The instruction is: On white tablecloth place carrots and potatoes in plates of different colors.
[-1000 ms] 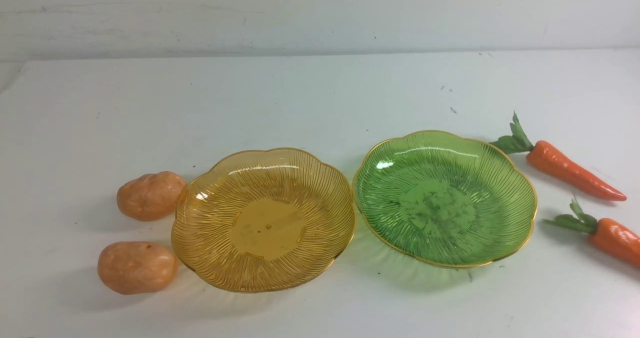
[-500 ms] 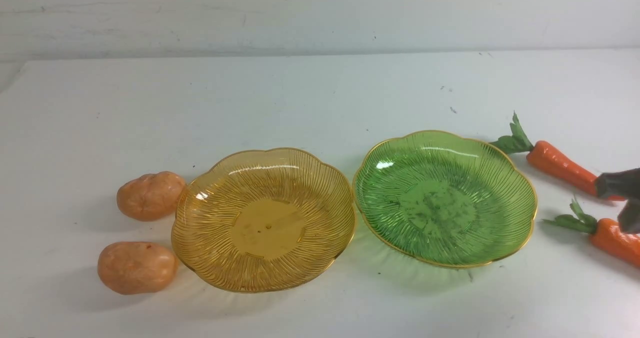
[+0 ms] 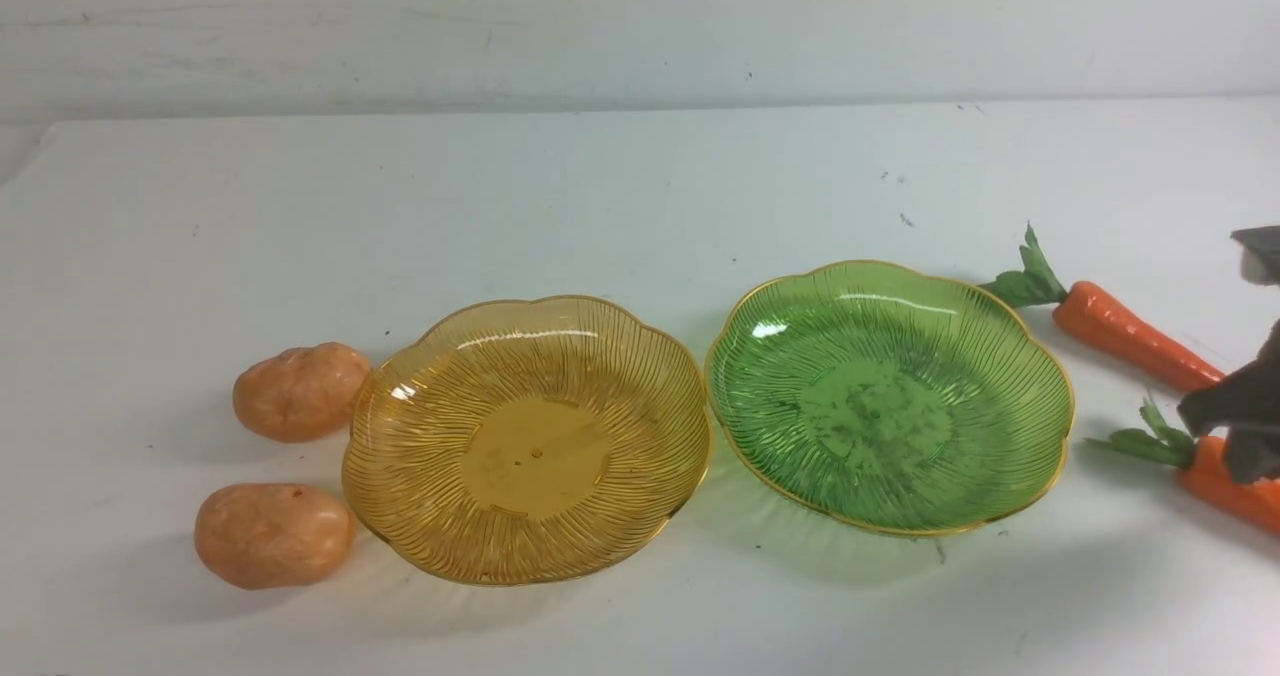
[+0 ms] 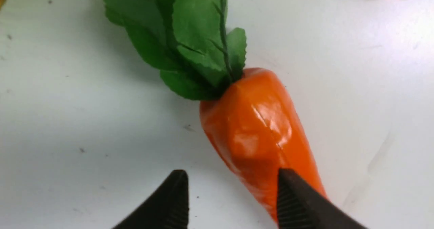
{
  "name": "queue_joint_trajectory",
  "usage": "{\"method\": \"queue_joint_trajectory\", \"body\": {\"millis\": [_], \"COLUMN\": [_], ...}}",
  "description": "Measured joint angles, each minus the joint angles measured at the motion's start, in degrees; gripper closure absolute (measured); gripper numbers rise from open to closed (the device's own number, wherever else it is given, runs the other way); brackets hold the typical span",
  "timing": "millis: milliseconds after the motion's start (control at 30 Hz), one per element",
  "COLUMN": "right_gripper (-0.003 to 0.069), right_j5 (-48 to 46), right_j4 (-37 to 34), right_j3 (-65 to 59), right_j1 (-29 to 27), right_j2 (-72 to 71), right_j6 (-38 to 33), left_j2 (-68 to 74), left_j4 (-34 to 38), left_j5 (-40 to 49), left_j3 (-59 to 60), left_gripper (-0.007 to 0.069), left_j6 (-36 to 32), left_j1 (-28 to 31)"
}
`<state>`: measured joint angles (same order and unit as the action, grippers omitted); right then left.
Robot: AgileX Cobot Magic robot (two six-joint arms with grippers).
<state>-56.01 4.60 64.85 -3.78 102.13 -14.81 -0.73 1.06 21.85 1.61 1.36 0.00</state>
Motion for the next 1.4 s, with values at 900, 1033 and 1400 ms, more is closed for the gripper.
{"method": "queue_joint_trajectory", "body": {"millis": [900, 1033, 1400], "right_gripper": [0.0356, 0.0356, 0.0356], "right_j5": [-2.2, -10.8, -8.6], "right_j4": [5.8, 2.6, -27.5], "right_j3": [3.5, 12.7, 28.7], "right_j1": [0.2, 0.2, 9.0], "right_j2": [6.6, 6.6, 7.8], "right_j6": [-3.8, -3.7, -1.1], "left_j2": [0.0, 0.0, 0.0], "left_j4": [0.0, 0.0, 0.0], "left_j5": [0.0, 0.0, 0.0], "left_j3": [0.0, 0.0, 0.0], "left_gripper": [0.0628, 0.0628, 0.0628], "left_j6": [0.0, 0.0, 0.0], "left_j1": [0.0, 0.0, 0.0]}}
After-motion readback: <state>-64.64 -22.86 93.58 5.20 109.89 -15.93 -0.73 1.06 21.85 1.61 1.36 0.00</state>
